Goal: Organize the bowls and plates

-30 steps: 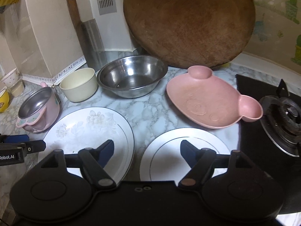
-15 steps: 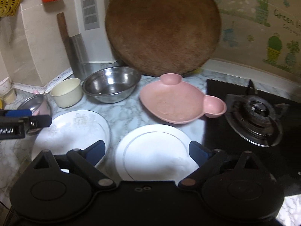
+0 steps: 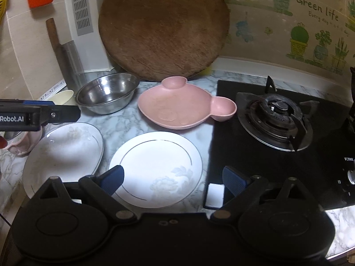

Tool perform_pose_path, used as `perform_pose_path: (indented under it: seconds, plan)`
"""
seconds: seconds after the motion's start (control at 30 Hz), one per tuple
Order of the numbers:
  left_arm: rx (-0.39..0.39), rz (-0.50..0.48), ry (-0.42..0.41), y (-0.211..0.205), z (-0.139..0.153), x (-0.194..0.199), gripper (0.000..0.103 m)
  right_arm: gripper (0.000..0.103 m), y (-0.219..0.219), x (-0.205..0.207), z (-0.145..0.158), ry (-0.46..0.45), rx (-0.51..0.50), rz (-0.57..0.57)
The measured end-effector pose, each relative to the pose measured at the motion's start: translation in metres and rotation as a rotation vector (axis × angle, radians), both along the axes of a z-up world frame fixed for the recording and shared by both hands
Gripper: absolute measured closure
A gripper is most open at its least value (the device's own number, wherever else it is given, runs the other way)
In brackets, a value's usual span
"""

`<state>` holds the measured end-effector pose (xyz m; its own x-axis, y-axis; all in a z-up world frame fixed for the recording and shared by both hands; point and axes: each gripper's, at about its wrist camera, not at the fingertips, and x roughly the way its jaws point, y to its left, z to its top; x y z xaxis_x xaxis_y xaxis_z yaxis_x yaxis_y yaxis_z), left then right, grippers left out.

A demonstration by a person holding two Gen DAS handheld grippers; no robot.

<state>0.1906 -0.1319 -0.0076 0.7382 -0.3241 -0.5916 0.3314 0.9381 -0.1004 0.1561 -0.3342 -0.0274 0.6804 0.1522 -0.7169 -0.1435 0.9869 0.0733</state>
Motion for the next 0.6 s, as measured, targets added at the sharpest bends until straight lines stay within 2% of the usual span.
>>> perform_pose_path:
  seconds: [0.3,0.47,0.6]
  plan:
    - [-0.022,-0.029,0.017,-0.011,-0.012,0.025,0.025,0.008,-0.008,0.011,-0.015,0.042,0.004,-0.025]
    - [0.002,-0.074,0.127,-0.022,-0.023,0.055,0.025,0.009,-0.008,0.014,-0.022,0.071,0.027,-0.029]
    - [0.035,-0.108,0.159,-0.034,-0.031,0.071,0.025,0.015,-0.009,0.014,-0.029,0.119,0.081,-0.058]
